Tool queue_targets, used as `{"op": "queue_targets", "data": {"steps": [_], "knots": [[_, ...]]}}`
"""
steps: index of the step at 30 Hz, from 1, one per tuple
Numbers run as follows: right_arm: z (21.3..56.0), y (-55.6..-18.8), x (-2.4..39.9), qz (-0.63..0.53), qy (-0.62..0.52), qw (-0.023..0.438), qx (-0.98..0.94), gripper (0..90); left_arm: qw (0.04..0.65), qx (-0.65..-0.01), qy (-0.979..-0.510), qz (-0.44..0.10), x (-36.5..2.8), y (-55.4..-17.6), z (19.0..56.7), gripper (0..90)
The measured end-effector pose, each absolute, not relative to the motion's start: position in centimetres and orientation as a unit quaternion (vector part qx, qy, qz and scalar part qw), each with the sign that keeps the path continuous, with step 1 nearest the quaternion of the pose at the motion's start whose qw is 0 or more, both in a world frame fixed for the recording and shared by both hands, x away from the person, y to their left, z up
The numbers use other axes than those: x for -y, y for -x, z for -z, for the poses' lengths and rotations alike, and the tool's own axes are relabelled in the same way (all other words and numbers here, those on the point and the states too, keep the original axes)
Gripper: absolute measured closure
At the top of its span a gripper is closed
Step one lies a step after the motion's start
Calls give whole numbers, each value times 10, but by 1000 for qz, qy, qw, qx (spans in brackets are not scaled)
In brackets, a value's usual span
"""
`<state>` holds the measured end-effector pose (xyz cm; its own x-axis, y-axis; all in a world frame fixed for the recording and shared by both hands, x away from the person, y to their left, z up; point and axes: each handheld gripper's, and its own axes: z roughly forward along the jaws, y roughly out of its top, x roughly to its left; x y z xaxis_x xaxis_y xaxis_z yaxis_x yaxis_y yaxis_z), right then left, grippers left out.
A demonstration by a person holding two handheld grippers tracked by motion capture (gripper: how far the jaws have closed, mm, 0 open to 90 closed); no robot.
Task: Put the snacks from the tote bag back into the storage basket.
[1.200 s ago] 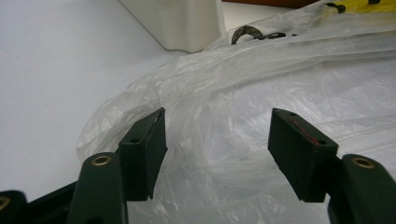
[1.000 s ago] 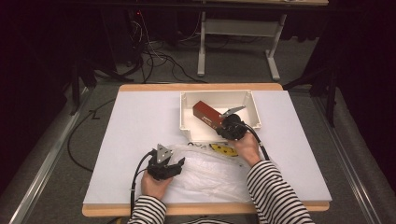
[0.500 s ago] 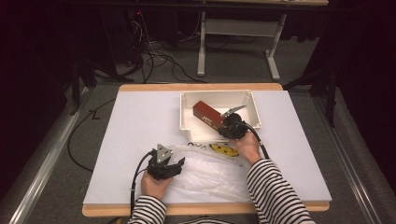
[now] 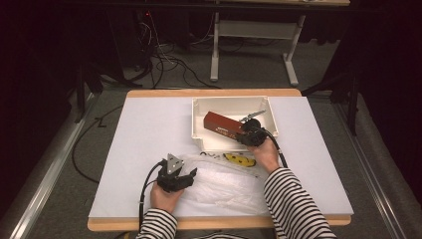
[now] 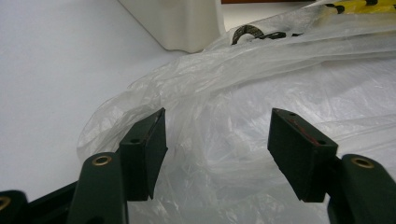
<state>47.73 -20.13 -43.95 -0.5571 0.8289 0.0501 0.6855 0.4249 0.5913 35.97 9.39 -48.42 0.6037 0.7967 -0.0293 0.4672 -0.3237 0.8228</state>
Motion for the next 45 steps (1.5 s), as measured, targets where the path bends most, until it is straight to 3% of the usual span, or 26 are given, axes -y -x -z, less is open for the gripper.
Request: {"op": "queue_targets", "data": {"steps": [45], "knots": [[440, -513, 204, -268, -508, 127, -809, 900, 426, -398, -788, -197, -94, -359, 484, 373]]}}
